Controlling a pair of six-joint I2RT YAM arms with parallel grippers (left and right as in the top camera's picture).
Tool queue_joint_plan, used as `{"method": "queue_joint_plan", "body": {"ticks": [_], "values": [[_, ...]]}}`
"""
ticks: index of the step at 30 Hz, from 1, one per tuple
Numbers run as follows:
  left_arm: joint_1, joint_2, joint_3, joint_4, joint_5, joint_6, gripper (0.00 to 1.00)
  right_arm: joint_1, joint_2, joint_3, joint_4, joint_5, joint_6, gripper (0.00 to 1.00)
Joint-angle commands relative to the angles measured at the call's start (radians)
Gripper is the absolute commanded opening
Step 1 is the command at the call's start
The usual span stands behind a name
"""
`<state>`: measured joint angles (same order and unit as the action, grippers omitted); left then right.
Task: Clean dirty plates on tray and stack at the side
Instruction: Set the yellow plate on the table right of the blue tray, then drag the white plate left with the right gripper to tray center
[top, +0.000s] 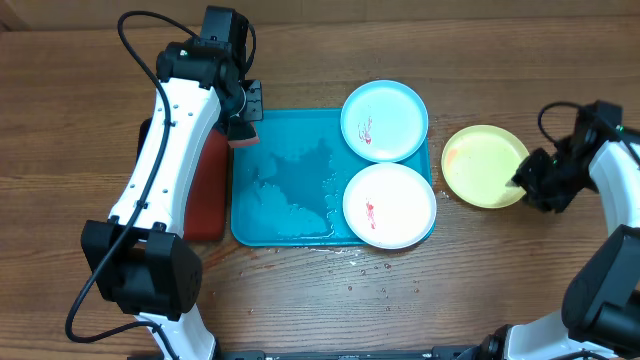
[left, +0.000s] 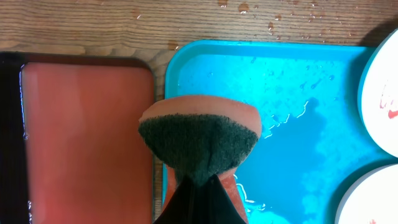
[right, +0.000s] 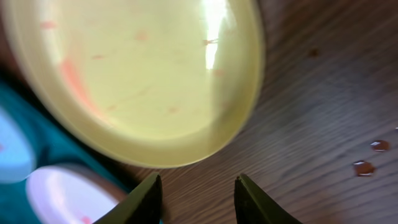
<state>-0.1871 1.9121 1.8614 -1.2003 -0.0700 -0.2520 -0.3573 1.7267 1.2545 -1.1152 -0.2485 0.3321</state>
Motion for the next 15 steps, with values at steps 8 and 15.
{"method": "queue_joint_plan", "body": {"ticks": [8,15], "values": [[0.009,-0.001,0.019,0.004,0.012,0.020,0.04,0.217,-0.014,0.012,-0.041,-0.179,-0.177,0.42],[0.008,-0.001,0.019,0.003,0.012,0.020,0.04,0.411,-0.014,-0.092,0.099,-0.005,-0.143,0.41]]}}
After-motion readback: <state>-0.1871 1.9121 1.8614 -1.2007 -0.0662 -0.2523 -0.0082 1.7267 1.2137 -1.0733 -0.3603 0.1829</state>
